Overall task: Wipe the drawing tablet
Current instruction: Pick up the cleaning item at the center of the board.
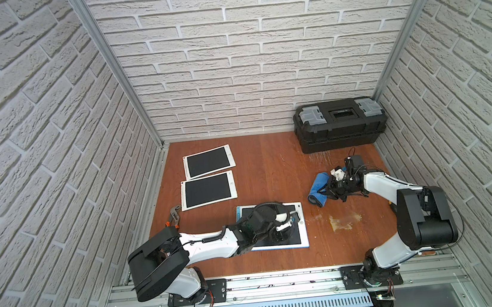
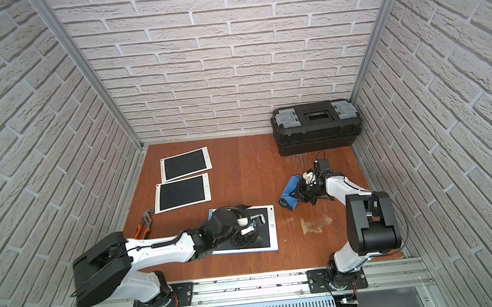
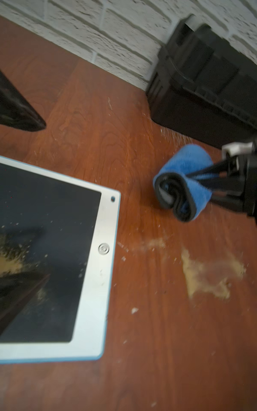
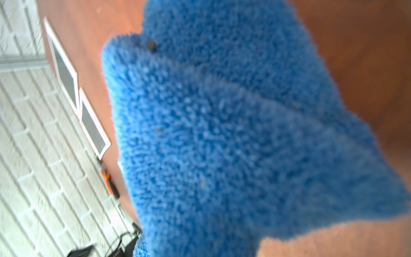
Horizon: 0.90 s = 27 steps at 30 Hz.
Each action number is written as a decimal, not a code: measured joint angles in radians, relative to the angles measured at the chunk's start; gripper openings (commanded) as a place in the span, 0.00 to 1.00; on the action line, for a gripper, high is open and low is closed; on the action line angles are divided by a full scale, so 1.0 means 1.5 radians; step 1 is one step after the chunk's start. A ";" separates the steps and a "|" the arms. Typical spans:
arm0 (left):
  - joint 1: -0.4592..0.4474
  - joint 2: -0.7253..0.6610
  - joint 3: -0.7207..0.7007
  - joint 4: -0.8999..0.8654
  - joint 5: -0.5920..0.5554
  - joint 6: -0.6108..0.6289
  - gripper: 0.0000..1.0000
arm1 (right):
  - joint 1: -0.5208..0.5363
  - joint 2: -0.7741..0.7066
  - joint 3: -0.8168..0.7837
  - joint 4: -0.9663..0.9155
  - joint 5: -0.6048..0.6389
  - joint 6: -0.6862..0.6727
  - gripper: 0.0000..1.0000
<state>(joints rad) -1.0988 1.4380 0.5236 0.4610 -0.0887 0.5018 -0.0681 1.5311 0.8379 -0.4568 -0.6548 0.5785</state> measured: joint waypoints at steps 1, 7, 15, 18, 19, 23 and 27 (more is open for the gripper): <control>0.000 0.000 -0.009 0.011 0.011 0.036 0.98 | 0.005 -0.014 -0.001 -0.003 -0.006 -0.008 0.03; -0.001 0.001 -0.018 0.125 0.053 0.211 0.98 | 0.101 -0.096 -0.002 -0.031 -0.025 -0.061 0.03; -0.037 0.001 -0.018 0.183 0.066 0.315 0.92 | 0.185 -0.098 -0.002 -0.055 -0.051 -0.085 0.03; -0.042 0.001 -0.018 0.184 0.071 0.329 0.90 | 0.207 -0.098 -0.002 -0.056 -0.057 -0.087 0.03; -0.042 0.001 -0.018 0.184 0.073 0.332 0.89 | 0.213 -0.098 -0.002 -0.056 -0.059 -0.086 0.03; -0.042 -0.001 -0.019 0.184 0.074 0.334 0.84 | 0.233 -0.095 -0.002 -0.051 -0.071 -0.076 0.03; -0.042 -0.002 -0.019 0.181 0.069 0.344 0.74 | 0.255 -0.079 -0.002 -0.041 -0.077 -0.065 0.03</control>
<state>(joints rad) -1.1618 1.4349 0.4957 0.7330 0.0151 1.0183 0.3149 1.4124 0.8352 -0.5186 -0.7696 0.4808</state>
